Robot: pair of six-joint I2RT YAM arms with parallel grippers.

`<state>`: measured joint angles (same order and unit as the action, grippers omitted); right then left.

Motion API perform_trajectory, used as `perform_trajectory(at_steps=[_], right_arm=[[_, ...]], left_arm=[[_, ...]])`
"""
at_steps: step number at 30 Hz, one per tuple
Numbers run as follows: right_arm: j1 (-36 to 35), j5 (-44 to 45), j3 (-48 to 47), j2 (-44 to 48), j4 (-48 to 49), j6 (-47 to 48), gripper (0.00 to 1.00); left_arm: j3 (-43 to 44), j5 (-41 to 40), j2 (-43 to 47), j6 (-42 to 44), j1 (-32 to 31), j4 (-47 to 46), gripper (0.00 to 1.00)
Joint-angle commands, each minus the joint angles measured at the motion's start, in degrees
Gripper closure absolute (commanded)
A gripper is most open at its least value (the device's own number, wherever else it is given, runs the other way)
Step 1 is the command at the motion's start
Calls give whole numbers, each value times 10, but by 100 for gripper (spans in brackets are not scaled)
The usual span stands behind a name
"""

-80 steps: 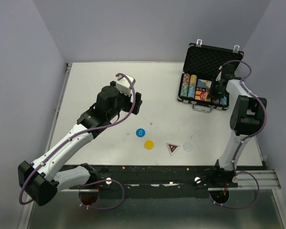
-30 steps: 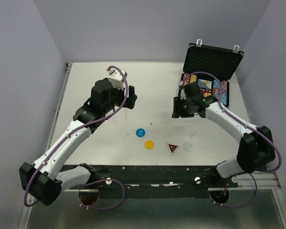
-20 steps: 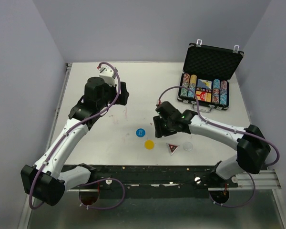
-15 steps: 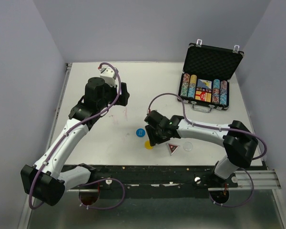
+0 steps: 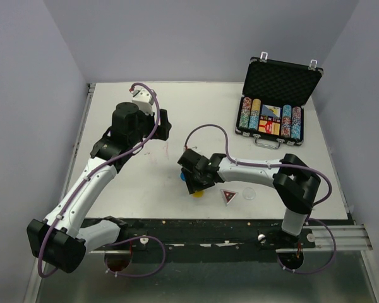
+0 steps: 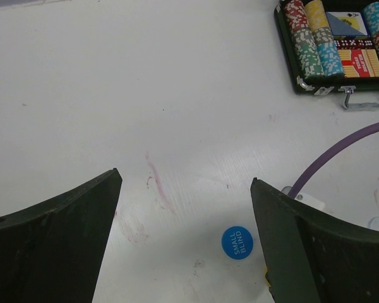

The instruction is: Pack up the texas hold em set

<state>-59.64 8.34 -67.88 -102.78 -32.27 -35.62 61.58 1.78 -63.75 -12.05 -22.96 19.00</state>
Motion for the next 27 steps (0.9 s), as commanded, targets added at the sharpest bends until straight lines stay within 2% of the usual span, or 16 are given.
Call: perform_trajectory(at_steps=[1, 27], right_arm=[[-10, 31, -19, -17, 0, -9, 37], [-18, 49, -23, -42, -15, 1, 34]], left_arm=[[20, -4, 12, -2, 2, 1, 1], [21, 0, 7, -3, 2, 2, 1]])
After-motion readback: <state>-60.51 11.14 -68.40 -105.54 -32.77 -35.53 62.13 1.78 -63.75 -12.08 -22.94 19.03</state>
